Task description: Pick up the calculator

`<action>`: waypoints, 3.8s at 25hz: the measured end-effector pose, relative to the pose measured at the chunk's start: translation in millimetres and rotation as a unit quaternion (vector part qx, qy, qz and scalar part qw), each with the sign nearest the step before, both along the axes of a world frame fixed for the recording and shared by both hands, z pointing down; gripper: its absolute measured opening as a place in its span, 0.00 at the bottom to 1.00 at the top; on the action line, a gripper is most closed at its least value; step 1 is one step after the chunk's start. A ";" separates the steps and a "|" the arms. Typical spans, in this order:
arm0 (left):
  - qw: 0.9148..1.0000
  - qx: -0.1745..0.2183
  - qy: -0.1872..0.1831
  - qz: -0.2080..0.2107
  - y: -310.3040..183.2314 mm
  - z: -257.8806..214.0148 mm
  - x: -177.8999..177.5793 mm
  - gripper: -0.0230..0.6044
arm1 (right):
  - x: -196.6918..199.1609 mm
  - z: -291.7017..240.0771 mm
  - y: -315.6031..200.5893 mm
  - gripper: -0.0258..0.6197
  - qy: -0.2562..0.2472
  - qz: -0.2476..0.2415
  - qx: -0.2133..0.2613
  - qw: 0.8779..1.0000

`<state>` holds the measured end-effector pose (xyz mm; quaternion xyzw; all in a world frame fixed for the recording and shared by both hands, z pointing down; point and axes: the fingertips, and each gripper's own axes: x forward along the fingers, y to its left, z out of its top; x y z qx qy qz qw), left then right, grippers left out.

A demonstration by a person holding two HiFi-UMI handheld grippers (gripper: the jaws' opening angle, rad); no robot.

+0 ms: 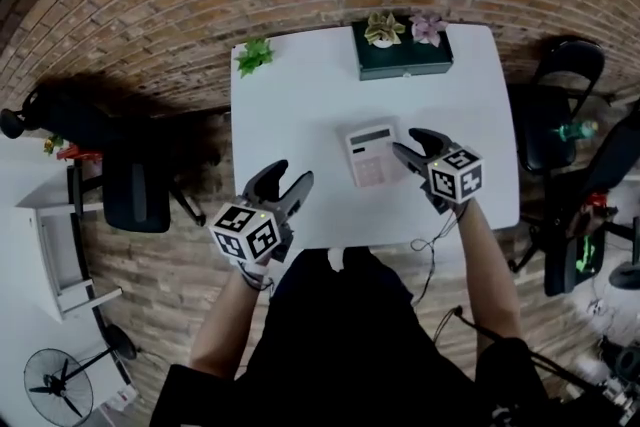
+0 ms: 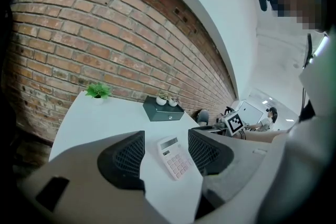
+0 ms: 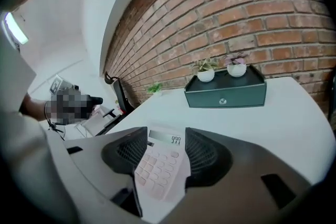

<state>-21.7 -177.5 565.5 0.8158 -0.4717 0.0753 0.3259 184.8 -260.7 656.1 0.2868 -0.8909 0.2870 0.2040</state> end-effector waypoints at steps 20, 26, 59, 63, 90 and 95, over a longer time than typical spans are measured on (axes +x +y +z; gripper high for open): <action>0.998 -0.043 0.025 0.036 -11.0 38.2 -26.6 0.44 | -51.8 88.9 -20.3 0.53 0.079 -0.131 -0.071 0.986; 0.998 -0.047 0.036 0.035 -5.2 36.4 -29.2 0.44 | -66.2 91.2 -12.2 0.49 0.073 -0.160 -0.079 0.981; 0.997 -0.017 0.064 0.045 2.5 -4.9 -33.3 0.43 | -51.7 -27.8 28.0 0.13 0.029 0.074 0.009 0.997; 0.997 -0.009 0.065 0.046 -1.5 -10.6 -33.2 0.42 | -48.3 -55.5 26.2 0.13 0.020 0.103 0.040 0.994; 0.996 0.004 0.089 0.024 -10.5 -29.8 -51.4 0.37 | -39.1 -227.1 27.3 0.13 -0.163 0.180 0.115 0.963; 0.995 0.003 0.096 0.025 -12.3 -30.8 -48.0 0.37 | -37.4 -228.2 30.5 0.13 -0.185 0.190 0.101 0.959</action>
